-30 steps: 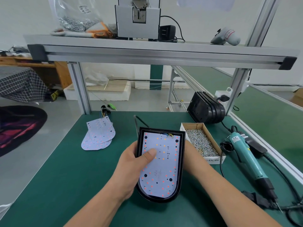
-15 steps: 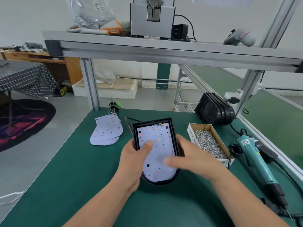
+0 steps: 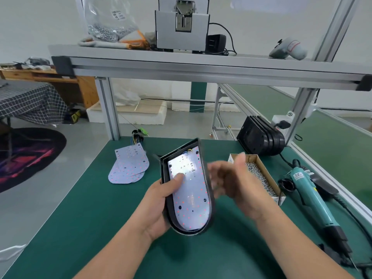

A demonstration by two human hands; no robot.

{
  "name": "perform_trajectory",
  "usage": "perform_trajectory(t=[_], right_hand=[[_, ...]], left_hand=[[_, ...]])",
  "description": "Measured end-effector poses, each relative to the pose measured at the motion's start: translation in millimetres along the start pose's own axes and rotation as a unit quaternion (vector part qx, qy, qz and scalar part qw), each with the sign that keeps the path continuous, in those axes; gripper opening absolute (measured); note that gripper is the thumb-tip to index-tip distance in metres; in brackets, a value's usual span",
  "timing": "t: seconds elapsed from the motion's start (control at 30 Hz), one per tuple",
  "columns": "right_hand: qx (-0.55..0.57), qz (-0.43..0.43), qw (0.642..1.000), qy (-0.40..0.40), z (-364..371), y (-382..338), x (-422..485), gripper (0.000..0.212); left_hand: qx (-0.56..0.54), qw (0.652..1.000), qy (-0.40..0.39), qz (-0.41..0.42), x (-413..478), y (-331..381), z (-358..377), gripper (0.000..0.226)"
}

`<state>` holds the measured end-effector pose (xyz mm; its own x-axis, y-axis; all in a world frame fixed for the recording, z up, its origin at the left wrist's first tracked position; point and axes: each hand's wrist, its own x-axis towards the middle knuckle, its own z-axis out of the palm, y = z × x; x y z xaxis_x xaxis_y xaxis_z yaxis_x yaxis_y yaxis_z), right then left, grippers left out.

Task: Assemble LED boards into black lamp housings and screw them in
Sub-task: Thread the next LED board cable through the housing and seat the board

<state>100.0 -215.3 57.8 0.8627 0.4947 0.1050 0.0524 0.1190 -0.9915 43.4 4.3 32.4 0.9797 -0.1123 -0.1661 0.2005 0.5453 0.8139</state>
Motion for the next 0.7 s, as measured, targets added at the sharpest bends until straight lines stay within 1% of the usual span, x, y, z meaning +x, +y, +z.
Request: perform_trajectory(t=[0.03,0.07,0.1,0.13,0.17,0.2,0.23,0.3,0.33,0.43,0.5,0.63,0.7], right_hand=[[-0.014,-0.02,0.999,0.046,-3,1,2,0.057],[-0.066,-0.039,0.995,0.071,-4,1,2,0.038],[-0.136,-0.042,0.987,0.069,-3,4,2,0.042],[-0.203,-0.029,0.978,0.046,-2,9,1,0.056],[-0.262,-0.003,0.965,0.021,0,14,0,0.057],[-0.297,0.018,0.955,0.012,3,16,0,0.049],[-0.311,0.026,0.95,0.012,5,18,1,0.036],[-0.271,0.028,0.962,0.022,6,16,2,0.013],[-0.25,0.023,0.967,0.029,7,14,2,0.008],[-0.254,-0.021,0.965,0.058,6,11,1,0.016],[-0.266,-0.047,0.96,0.068,10,12,0,0.019],[-0.244,-0.054,0.968,0.035,23,17,-2,0.02],[-0.235,-0.049,0.97,0.049,25,17,-1,0.021]], left_hand=[[-0.006,1.0,-0.009,-0.011,-1,0,0,0.047],[-0.005,1.0,-0.022,-0.016,-2,0,-1,0.044],[-0.001,0.999,-0.042,-0.019,-3,-1,-1,0.042],[0.003,0.998,-0.06,-0.019,-4,-2,0,0.04],[0.005,0.997,-0.072,-0.019,-4,-3,0,0.038],[0.003,0.996,-0.082,-0.018,-5,-3,2,0.037],[0.001,0.996,-0.087,-0.014,-6,-2,3,0.035],[-0.007,0.998,-0.07,-0.003,-6,0,4,0.033],[-0.017,0.999,-0.051,-0.001,-6,0,3,0.035],[-0.072,0.997,-0.002,-0.009,-2,2,1,0.041],[-0.091,0.996,0.01,-0.022,0,3,2,0.042],[-0.082,0.995,-0.009,-0.062,-1,0,0,0.051],[-0.071,0.995,-0.023,-0.063,-1,0,-2,0.053]])
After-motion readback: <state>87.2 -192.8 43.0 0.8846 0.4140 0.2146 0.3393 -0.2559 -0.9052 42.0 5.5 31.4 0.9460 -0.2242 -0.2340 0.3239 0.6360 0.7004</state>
